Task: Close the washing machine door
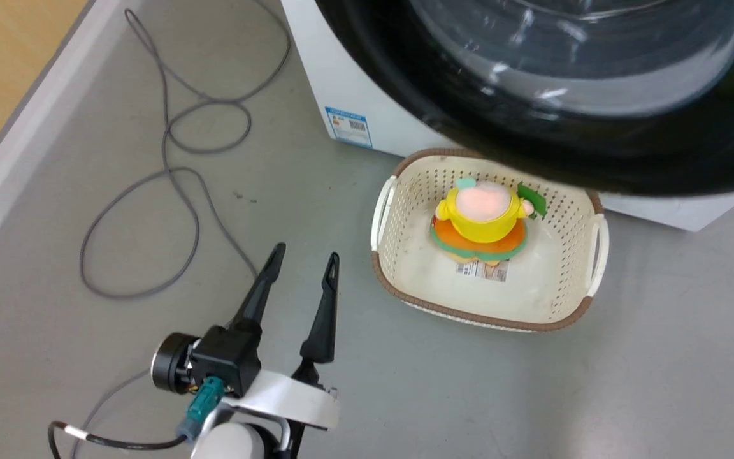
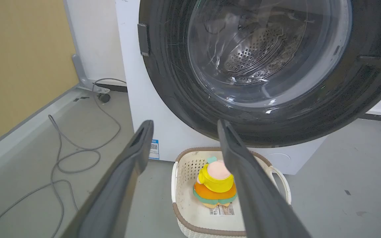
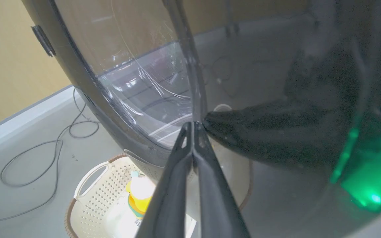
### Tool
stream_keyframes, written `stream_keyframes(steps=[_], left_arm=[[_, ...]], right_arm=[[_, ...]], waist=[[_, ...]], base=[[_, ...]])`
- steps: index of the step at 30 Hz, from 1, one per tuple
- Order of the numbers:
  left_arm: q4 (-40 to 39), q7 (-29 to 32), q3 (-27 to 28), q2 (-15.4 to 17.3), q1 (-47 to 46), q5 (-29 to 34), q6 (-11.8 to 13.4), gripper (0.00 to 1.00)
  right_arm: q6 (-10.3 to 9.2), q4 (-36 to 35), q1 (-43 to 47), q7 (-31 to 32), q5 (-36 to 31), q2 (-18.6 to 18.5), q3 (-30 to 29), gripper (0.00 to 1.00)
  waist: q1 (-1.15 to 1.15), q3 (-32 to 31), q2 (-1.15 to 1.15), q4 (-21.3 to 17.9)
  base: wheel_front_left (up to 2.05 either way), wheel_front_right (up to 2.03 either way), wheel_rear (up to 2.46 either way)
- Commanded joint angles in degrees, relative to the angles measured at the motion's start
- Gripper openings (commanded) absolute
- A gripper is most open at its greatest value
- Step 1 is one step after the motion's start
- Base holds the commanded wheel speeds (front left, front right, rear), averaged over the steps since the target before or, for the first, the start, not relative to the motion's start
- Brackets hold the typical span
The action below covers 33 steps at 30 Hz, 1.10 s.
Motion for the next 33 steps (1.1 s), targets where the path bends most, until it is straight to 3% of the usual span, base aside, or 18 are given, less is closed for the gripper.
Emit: stream_keyframes(steps=[1,11,18,33], left_arm=[[0.02,-0.25,0.34,-0.37,-1.19,0.55,-0.28,1.0],[0.46,-0.25,1.04,-1.92,-2.03,1.16,-0.97,1.0],[0.72,-0.25,1.83,-2.33,-1.83,1.56,-1.29,1.0],[3.5,-0.25,5.16,-2.04,0.94,1.89,-2.27,1.0]], right_arm=[[-0.1,1.76,-3.35,0.61,0.67,-1.29,-0.26,0.0],[-0.1,11.42,-13.18,3.13,3.33,-3.89,-1.42,0.0],[-0.1,14.92,-15.11,2.05,3.93,-4.3,-0.89,0.0],[-0.1,8.94,-0.97,-8.22,9.15,-0.66,7.45,0.0]], waist=[[0.0,0.9,0.0,0.37],[0.0,2.41,0.0,1.46],[0.0,2.03,0.0,1.64],[0.0,-8.03,0.0,-4.95]], base=[[0.0,0.0,0.0],[0.0,0.0,0.0],[0.0,0.0,0.0],[0.0,0.0,0.0]])
